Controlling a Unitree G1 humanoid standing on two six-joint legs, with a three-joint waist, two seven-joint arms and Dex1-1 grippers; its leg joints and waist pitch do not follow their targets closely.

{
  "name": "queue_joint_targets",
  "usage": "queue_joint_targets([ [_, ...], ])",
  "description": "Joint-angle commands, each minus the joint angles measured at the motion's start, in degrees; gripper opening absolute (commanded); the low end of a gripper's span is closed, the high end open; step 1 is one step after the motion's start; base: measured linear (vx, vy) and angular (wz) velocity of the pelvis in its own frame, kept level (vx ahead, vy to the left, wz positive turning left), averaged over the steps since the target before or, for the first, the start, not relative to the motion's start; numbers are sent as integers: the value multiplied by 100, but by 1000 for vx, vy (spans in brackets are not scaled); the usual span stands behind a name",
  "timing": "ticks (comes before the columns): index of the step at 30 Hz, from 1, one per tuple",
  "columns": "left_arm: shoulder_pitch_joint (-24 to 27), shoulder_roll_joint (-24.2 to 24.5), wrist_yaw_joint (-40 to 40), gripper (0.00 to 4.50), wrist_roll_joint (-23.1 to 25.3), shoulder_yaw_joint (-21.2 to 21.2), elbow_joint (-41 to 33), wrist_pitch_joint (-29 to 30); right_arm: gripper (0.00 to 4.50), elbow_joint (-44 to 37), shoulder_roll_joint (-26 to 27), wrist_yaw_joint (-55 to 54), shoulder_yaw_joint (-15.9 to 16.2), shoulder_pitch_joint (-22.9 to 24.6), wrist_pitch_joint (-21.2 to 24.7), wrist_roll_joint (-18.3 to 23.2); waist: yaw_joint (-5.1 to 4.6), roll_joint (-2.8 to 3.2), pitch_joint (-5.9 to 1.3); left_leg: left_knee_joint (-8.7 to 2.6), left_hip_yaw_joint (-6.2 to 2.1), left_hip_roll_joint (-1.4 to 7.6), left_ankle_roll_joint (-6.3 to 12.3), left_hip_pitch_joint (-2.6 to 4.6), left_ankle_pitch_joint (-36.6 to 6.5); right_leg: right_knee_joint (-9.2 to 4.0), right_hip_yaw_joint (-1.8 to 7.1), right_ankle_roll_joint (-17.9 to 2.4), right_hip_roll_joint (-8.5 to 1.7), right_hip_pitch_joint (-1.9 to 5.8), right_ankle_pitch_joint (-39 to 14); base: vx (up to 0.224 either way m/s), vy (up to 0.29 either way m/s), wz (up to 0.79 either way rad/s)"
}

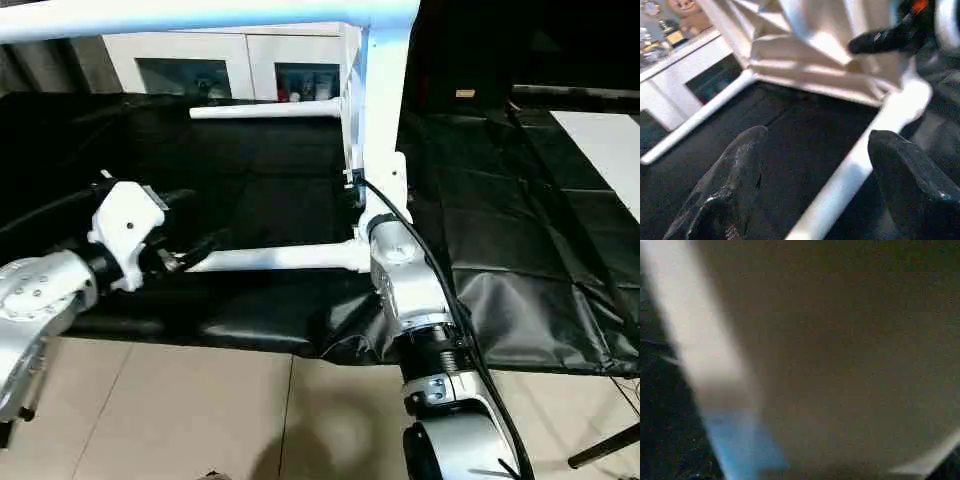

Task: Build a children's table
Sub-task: Flip table

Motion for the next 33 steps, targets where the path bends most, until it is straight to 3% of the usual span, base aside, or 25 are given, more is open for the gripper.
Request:
queue_joint_targets([
  [1,92,-41,-165,359,-305,67,-196,231,296,-210,-3,76,32,-7,23,-13,-12,20,-333,-445,-3,41,-493,172,-1473,-369,140,-791,-126,184,-493,0,0,0],
  [10,285,60,-262,359,-370,34,-357,489,296,-317,2,61,147,33,-93,-160,-17,7,-307,-470,-10,45,-477,177,-1659,-417,150,-638,-126,161,-980,0,0,0],
  [18,312,118,-272,359,-387,33,-455,663,296,-388,48,77,149,33,-178,-171,-21,7,-328,-438,-5,32,-443,160,-1332,-372,142,-679,-114,190,-528,0,0,0],
  [23,309,148,-290,359,-388,23,-485,734,296,-336,82,115,112,-2,-319,-136,-19,12,-327,-435,-1,30,-441,165,-1346,-372,142,-702,-114,191,-549,0,0,0],
  [26,304,154,-296,359,-389,15,-508,779,283,-144,92,169,31,-87,-468,-68,-21,18,-328,-437,-2,34,-442,171,-1420,-380,143,-694,-121,189,-637,0,0,0],
  [27,304,158,-297,359,-390,13,-515,789,254,-122,95,178,19,-99,-476,-55,-22,14,-328,-433,-3,31,-432,168,-1394,-376,141,-709,-115,193,-591,0,0,0],
  [30,306,164,-296,359,-387,6,-525,803,244,-111,98,185,8,-110,-483,-43,-19,11,-329,-433,-3,32,-421,168,-1367,-370,139,-723,-115,192,-574,0,0,0],
  [33,311,172,-291,359,-382,-2,-546,834,206,-102,103,196,-2,-118,-497,-38,-20,11,-333,-426,-1,30,-402,169,-1321,-367,138,-731,-112,195,-523,0,0,0],
])
